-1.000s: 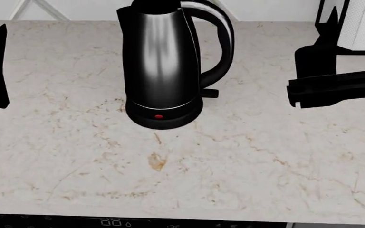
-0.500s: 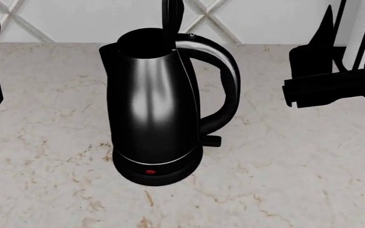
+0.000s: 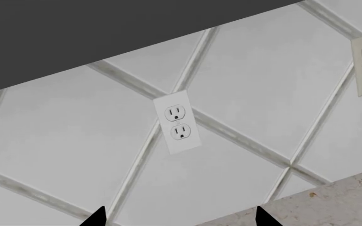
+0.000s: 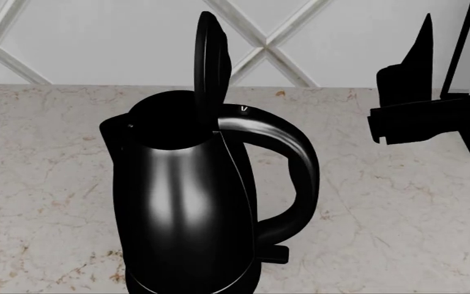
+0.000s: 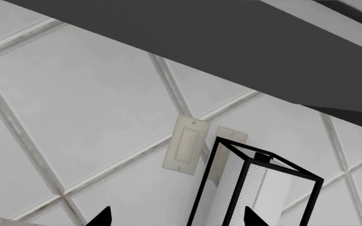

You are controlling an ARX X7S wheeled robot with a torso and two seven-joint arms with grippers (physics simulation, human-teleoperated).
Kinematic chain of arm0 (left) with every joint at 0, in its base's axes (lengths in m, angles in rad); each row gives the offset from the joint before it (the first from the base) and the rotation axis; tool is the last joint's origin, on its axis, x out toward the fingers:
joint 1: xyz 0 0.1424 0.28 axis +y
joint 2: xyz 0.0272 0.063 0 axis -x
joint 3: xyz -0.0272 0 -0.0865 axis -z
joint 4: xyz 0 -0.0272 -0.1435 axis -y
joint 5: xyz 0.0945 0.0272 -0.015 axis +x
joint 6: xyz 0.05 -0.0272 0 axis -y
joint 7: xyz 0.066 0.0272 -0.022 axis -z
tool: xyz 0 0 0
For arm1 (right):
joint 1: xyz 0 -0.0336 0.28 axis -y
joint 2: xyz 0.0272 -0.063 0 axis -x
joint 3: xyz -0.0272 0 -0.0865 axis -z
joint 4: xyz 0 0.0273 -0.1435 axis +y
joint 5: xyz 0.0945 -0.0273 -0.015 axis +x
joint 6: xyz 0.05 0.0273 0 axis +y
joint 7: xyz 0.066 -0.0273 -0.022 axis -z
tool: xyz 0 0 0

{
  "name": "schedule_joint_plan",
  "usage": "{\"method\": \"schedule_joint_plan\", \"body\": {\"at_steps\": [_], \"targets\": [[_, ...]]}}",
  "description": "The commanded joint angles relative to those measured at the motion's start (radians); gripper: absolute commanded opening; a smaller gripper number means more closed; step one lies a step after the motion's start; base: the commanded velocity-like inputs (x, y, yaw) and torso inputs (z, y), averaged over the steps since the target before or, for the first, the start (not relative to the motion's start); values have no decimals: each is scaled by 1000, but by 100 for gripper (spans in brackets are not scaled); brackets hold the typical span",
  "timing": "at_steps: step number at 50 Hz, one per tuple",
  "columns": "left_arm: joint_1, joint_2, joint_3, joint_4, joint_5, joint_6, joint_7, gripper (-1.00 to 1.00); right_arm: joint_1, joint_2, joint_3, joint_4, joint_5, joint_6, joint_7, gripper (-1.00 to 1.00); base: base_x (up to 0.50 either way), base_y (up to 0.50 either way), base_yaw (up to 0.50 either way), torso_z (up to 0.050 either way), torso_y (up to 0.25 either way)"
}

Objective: Close the lid of the electric kettle.

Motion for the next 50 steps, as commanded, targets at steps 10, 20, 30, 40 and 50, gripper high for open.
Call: {"method": "schedule_joint_plan", "body": {"at_steps": [10, 20, 30, 40, 50], "targets": [[5, -25, 4, -6, -39, 34, -44, 100, -23, 37, -93, 127, -51, -171, -24, 100, 0, 0, 0, 0, 0], [6, -31, 22, -12, -51, 45, -55, 100, -13, 37, -193, 273, -105, -272, -74, 100, 0, 0, 0, 0, 0], [19, -44, 24, -14, -63, 66, -63, 100, 2, 16, -204, 259, -75, -221, -69, 100, 0, 0, 0, 0, 0], [41, -61, 27, -15, -64, 96, -62, 100, -5, 18, -226, 241, -62, -214, -75, 100, 0, 0, 0, 0, 0], [39, -66, 35, -19, -74, 100, -74, 100, 15, 13, -230, 230, -44, -202, -80, 100, 0, 0, 0, 0, 0]]}}
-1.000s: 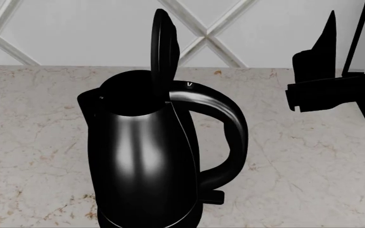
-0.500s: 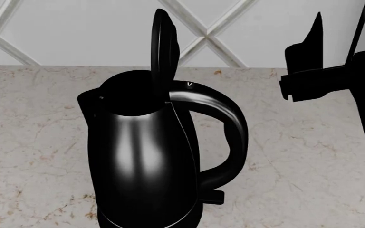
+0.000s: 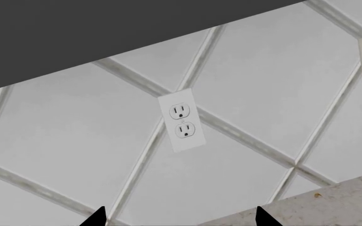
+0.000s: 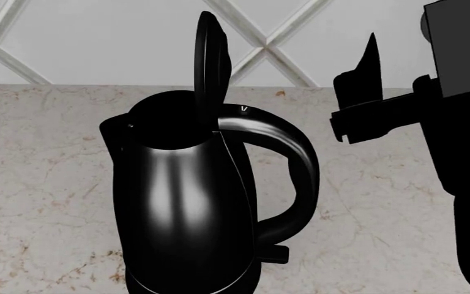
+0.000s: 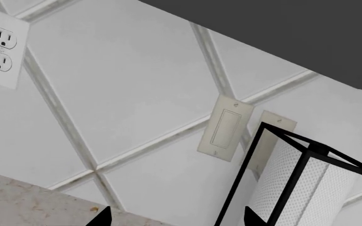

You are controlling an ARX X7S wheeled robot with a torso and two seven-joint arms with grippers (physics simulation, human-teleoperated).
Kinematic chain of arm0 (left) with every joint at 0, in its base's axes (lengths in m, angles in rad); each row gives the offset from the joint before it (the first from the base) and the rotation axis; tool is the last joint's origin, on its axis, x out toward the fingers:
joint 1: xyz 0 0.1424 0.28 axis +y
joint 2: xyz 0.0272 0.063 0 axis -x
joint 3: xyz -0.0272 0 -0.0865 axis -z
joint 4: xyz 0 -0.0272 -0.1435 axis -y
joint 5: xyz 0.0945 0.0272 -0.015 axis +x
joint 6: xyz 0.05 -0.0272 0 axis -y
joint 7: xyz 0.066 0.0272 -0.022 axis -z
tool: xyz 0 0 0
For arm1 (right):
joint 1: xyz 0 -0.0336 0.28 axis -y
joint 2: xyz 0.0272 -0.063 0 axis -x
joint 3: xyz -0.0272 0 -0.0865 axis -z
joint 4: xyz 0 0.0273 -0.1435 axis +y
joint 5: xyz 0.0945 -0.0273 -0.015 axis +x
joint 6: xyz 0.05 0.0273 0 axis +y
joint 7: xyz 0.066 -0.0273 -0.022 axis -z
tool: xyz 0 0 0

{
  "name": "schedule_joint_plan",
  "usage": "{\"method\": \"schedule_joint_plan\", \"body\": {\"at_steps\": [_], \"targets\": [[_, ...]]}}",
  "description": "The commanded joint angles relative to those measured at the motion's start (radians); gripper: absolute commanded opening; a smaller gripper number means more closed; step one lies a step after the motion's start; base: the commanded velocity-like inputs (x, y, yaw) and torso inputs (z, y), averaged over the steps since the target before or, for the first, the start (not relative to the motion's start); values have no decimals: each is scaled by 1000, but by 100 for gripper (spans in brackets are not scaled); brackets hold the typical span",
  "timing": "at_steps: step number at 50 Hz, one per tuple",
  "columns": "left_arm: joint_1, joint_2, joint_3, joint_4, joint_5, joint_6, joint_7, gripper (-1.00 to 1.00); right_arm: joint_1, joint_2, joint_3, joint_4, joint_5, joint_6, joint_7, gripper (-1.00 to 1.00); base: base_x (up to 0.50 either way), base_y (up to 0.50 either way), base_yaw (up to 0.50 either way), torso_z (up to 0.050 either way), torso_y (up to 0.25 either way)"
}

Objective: Close the lid of the electric kettle.

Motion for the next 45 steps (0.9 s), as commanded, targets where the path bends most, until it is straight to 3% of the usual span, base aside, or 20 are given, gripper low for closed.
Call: {"method": "schedule_joint_plan", "body": {"at_steps": [1, 45], "targets": [[7, -12, 8, -1, -9, 14, -9, 100, 1, -5, -13, -1, 12, -3, -7, 100, 0, 0, 0, 0, 0], [54, -54, 22, -6, -25, 76, -20, 100, 60, -94, 49, -75, 172, 128, 19, 100, 0, 0, 0, 0, 0]]}}
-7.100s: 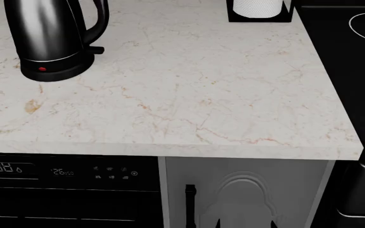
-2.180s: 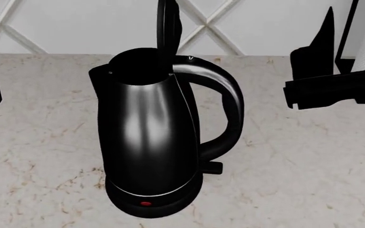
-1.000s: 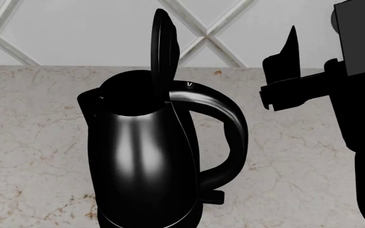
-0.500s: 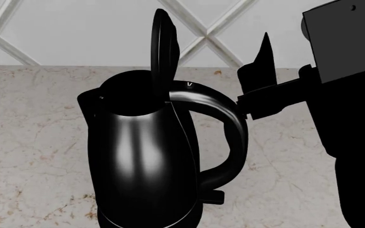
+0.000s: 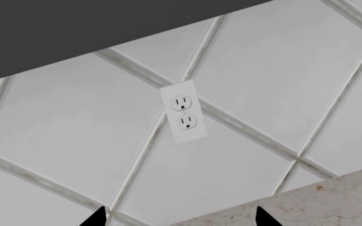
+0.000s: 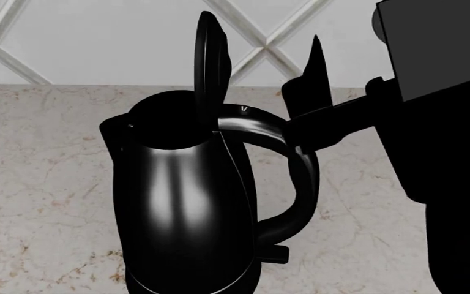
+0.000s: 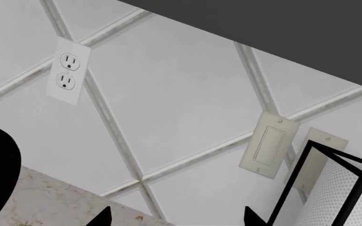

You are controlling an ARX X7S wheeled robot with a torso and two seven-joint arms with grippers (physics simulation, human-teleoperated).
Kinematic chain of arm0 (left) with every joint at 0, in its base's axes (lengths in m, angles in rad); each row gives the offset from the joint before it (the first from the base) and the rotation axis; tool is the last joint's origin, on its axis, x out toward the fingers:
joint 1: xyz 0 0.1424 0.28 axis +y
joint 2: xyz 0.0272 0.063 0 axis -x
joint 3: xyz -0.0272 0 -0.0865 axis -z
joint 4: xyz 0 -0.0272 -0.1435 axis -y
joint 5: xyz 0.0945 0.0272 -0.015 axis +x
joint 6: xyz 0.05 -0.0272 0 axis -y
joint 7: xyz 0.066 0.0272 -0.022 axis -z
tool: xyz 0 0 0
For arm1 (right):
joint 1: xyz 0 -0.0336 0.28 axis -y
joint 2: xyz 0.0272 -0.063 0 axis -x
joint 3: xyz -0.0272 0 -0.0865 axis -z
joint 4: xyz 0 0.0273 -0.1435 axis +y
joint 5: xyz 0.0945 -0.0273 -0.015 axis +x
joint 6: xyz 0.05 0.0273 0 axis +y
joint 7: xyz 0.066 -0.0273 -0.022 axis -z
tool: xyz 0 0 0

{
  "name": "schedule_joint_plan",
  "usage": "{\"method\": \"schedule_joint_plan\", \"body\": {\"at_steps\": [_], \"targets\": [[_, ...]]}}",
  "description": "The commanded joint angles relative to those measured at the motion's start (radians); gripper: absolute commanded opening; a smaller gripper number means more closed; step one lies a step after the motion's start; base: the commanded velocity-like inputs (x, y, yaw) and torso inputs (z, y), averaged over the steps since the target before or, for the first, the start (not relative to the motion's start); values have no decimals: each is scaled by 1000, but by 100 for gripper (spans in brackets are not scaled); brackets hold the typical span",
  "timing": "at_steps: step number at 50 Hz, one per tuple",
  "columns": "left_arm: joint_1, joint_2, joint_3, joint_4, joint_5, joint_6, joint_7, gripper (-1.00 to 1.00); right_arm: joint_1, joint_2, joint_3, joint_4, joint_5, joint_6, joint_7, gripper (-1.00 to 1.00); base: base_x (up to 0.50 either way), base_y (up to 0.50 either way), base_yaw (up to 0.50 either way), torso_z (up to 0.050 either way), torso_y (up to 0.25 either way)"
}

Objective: Close the lid of the electric kettle.

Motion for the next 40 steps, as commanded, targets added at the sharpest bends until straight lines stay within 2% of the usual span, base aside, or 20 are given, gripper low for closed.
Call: {"method": "schedule_joint_plan", "body": {"at_steps": [1, 13, 25, 40], "targets": [[3, -9, 0, -2, -8, 10, -5, 100, -4, -17, 7, -6, 34, 14, 4, 100, 0, 0, 0, 0, 0], [4, -14, 4, -4, -15, 17, -13, 100, -21, -34, 30, -35, 85, 51, 29, 100, 0, 0, 0, 0, 0], [3, -5, 2, 1, -41, 6, -46, 100, 34, -47, 91, -74, 174, 120, 66, 100, 0, 0, 0, 0, 0], [21, -19, 12, -4, -33, 33, -41, 100, 92, -40, 105, -82, 395, 140, 226, 100, 0, 0, 0, 0, 0]]}}
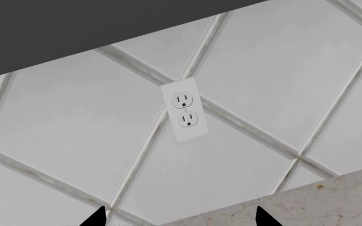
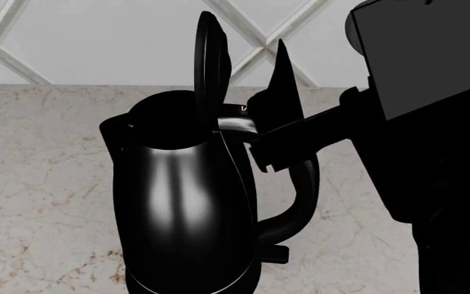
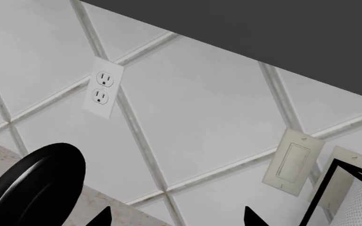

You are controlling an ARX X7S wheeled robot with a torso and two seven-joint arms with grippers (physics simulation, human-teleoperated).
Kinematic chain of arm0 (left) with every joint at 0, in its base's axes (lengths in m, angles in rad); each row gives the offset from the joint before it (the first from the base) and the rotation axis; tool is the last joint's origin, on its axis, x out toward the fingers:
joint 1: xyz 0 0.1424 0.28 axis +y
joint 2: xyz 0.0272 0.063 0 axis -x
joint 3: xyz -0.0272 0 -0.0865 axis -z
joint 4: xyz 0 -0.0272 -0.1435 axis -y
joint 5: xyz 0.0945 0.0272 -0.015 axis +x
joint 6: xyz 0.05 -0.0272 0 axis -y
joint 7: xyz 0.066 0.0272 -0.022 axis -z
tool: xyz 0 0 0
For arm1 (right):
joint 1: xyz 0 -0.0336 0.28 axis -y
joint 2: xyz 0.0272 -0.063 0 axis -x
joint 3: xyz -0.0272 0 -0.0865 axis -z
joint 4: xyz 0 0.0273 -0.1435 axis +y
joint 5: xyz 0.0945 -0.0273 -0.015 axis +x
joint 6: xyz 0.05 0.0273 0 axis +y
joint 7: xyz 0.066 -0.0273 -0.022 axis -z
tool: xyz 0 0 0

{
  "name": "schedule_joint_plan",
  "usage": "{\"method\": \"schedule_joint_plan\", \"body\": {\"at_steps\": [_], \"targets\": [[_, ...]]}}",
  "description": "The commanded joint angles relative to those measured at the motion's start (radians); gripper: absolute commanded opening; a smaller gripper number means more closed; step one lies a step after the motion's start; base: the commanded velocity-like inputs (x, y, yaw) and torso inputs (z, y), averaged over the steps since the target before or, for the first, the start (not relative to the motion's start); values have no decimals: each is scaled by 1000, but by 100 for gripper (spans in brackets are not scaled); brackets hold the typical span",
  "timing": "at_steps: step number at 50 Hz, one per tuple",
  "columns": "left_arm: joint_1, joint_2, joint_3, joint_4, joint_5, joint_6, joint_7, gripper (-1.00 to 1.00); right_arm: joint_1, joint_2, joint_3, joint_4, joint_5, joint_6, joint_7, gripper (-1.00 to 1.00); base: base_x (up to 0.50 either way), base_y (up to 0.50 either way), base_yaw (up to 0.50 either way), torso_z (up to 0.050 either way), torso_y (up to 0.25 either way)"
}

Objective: Close the lid of the electric kettle.

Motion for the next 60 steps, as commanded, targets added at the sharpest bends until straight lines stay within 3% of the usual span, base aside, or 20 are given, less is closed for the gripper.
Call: {"method": "schedule_joint_plan", "body": {"at_steps": [1, 39, 60], "targets": [[10, -7, 5, -2, 1, 14, -1, 100, 37, 4, 7, -3, 151, 11, 107, 100, 0, 0, 0, 0, 0], [63, -44, 2, 7, 13, 74, -2, 100, -11, 5, -260, 168, -44, -251, -21, 100, 0, 0, 0, 0, 0], [79, -61, -2, 7, 15, 98, -5, 100, 33, -60, -296, 169, 16, -194, 23, 100, 0, 0, 0, 0, 0]]}}
